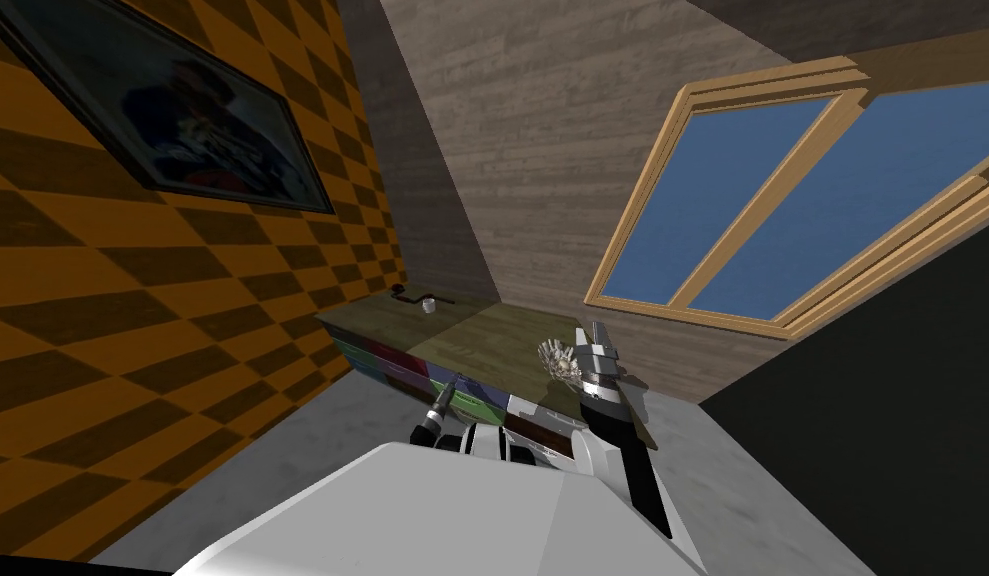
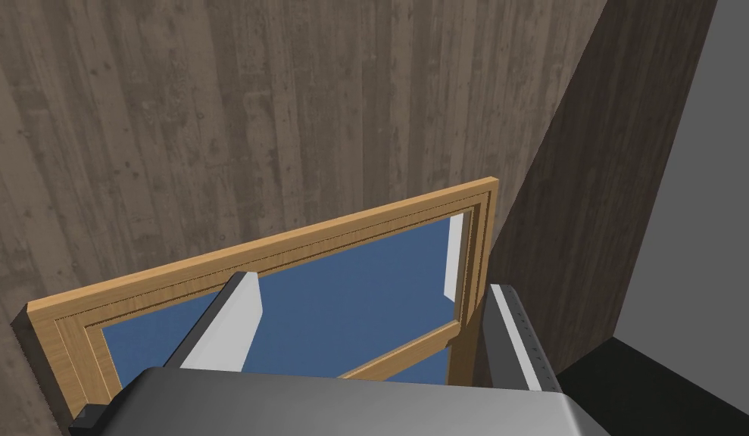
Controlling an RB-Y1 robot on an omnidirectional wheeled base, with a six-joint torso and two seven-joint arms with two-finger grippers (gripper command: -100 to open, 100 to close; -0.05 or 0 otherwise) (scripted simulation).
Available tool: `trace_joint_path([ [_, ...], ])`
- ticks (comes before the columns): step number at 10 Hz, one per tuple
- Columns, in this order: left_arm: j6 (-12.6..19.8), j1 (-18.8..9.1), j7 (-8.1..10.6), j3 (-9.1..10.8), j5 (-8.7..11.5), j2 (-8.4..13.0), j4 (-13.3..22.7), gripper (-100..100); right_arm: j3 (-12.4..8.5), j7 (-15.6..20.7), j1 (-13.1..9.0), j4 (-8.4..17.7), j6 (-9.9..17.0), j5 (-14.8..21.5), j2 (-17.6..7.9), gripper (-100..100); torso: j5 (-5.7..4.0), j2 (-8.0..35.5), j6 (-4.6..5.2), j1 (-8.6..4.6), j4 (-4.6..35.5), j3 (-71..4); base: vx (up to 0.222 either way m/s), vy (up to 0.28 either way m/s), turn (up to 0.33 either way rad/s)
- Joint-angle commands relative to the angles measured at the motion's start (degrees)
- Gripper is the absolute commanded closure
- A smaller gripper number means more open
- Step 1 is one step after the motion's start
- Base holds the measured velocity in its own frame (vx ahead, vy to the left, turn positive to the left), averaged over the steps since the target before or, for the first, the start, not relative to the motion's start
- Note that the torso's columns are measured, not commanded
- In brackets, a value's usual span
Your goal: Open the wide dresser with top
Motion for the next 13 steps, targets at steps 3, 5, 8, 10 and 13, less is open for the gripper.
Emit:
trace_joint_path([
  [3, 1.22, -0.53, 0.86, -0.28, -0.15, 0.49, -1.17, 100, 0.00, 0.00, -0.02, 0.00, 0.00, 0.00, 0.00, 0, 0.08, 0.21, 0.01, 0.23, 0.04, 0.15, -0.149, 0.016, 0.022],
  [5, 2.10, -1.00, 1.31, -0.48, -0.27, 0.72, -2.02, 100, 0.00, 0.00, -0.03, 0.01, 0.01, 0.00, 0.00, 0, 0.08, -0.06, 0.00, 0.25, -0.05, -0.03, -0.229, 0.031, 0.030],
  [8, 0.77, -0.82, 1.11, -0.36, -0.11, 2.65, -1.49, -100, 0.00, 0.00, 0.00, 0.00, 0.00, 0.00, 0.00, 0, 0.04, -0.78, 0.00, 0.11, -0.23, -0.46, 0.001, -0.004, -0.014],
  [10, 0.53, -0.67, 1.10, -0.23, 0.07, 2.56, -1.04, -100, 0.00, 0.00, 0.03, -0.01, -0.01, 0.00, 0.00, 0, 0.05, -0.71, 0.00, 0.12, -0.22, -0.43, 0.180, -0.039, -0.022],
  [13, 0.72, -0.49, 1.16, 0.00, 0.37, -0.08, -0.07, -100, 0.00, 0.00, 0.02, -0.01, 0.00, 0.00, 0.00, 0, 0.08, -0.02, 0.01, 0.24, -0.03, 0.01, 0.153, -0.027, -0.022],
])
